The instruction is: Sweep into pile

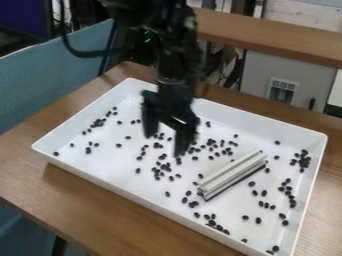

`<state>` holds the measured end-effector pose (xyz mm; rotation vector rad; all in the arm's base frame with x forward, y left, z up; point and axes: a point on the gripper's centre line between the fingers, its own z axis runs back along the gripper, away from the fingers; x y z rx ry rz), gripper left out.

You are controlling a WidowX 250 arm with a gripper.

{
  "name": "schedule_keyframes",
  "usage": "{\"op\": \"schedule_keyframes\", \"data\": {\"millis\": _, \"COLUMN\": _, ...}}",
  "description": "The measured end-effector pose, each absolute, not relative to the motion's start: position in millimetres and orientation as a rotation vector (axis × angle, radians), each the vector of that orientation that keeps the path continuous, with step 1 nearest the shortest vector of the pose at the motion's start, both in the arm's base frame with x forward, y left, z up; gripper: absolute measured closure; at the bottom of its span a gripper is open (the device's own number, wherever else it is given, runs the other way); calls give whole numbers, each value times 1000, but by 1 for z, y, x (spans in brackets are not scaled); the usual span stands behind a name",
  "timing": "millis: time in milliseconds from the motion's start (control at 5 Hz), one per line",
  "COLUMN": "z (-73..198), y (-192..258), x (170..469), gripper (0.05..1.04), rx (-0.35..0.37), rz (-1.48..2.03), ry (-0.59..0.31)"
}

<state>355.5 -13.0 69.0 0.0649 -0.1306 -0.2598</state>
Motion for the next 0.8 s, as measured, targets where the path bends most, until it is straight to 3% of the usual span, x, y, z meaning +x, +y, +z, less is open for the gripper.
{"op": "schedule_keyframes", "data": {"millis": 200, "z": 69, "y": -43, "x": 361, "gripper": 83, "rx": -17, "rz": -381, "ry": -174}}
{"op": "schedule_keyframes", "data": {"millis": 800, "z": 36, "y": -82, "x": 379, "gripper": 83, "rx": -30, "rz": -430, "ry": -103}}
